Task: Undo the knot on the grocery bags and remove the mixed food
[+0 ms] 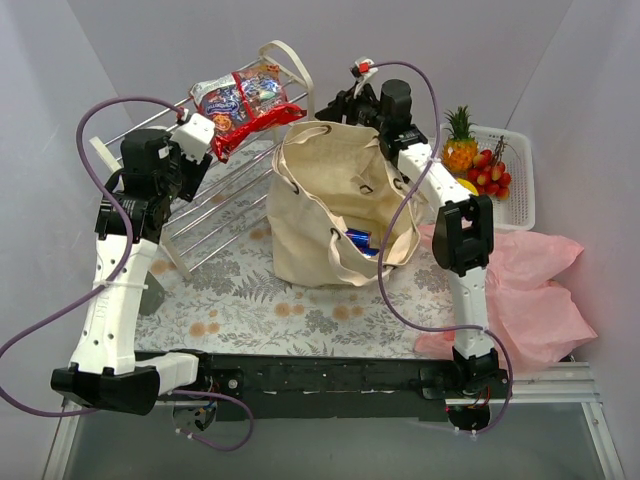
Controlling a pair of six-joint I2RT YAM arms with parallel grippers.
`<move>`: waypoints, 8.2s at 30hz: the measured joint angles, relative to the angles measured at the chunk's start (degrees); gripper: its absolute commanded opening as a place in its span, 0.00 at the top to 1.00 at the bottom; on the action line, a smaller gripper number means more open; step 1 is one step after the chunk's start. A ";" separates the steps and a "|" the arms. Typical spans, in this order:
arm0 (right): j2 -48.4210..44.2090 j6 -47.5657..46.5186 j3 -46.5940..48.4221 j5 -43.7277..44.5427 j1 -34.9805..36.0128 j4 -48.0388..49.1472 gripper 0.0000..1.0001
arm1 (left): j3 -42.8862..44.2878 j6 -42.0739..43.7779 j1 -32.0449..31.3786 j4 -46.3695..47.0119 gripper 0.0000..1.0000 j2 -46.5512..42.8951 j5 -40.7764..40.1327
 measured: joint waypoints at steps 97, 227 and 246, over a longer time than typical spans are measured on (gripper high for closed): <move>-62.97 -47.93 -57.53 6.97 21.59 -39.93 0.35 | 26.47 -17.29 -13.07 4.50 0.02 26.53 44.48; -70.27 -117.55 -60.15 6.56 19.63 -24.72 0.99 | 19.56 -50.23 -11.21 16.68 0.02 23.58 65.22; -65.11 -121.83 -57.13 -5.42 19.39 -22.99 0.99 | 11.32 -71.08 -11.04 33.46 0.02 28.28 84.48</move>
